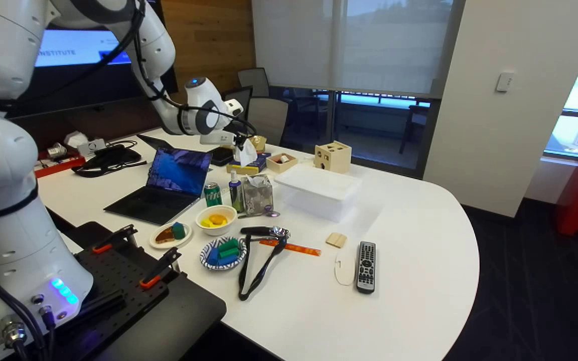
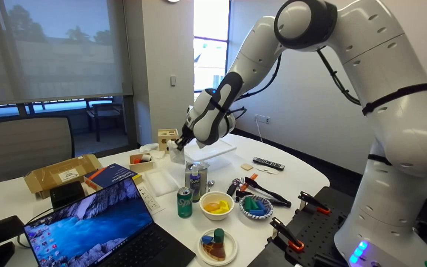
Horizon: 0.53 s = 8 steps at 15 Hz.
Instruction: Use the white napkin to wipe the laptop screen.
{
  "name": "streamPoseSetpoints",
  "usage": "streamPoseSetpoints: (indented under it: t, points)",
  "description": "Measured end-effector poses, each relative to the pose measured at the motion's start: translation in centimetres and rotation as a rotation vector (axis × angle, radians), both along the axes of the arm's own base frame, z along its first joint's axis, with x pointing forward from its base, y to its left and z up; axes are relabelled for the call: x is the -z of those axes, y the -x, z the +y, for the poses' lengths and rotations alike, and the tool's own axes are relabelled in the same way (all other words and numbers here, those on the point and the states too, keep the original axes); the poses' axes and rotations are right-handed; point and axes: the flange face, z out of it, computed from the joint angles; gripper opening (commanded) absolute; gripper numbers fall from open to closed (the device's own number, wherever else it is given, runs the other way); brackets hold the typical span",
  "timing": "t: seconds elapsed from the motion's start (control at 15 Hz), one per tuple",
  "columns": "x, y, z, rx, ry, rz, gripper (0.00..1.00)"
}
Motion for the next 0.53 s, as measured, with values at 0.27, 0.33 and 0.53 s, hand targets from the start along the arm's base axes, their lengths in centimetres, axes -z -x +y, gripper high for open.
streamPoseSetpoints:
  t: [0.27, 0.33, 0.53]
  points:
    - [-2.4, 1.2, -9.9, 0.240, 0.027, -0.019, 0.00]
    - [-2.3, 1.5, -12.3, 0.298, 0.037, -0.016, 0.00]
    - [-0.5, 2.7, -18.7, 0.471, 0.070, 0.017, 0.00]
